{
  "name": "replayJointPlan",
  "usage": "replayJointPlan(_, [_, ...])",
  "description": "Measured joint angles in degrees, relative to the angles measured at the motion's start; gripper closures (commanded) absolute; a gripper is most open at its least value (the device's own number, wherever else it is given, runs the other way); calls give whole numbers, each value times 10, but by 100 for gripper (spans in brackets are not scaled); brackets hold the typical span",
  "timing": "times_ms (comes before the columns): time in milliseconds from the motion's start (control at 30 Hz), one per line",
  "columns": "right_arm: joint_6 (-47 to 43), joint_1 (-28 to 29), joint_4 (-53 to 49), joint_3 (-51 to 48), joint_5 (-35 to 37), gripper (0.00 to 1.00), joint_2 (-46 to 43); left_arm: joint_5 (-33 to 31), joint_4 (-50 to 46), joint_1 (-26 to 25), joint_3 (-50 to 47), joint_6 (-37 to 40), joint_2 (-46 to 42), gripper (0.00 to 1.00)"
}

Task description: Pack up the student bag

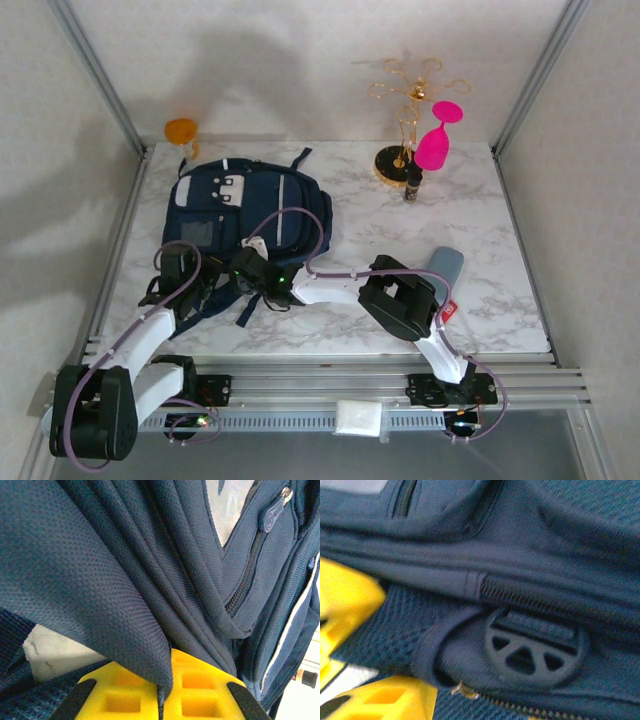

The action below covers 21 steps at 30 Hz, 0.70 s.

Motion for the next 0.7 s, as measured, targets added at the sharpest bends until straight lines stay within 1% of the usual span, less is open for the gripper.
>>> replayJointPlan(167, [10,8,-5,1,43,60,0,-4,-5,-3,0,-1,-13,100])
replayJointPlan(333, [14,10,-24,-14,51,67,-14,-4,-14,-4,0,-1,-12,100])
replayJointPlan(533, [22,9,-58,-17,64,68,-31,-5,-17,-4,0,3,-12,100])
replayJointPlan(700, [-7,8,-50,-16,54,64,-29,-9,-24,-4,5,4,-12,100])
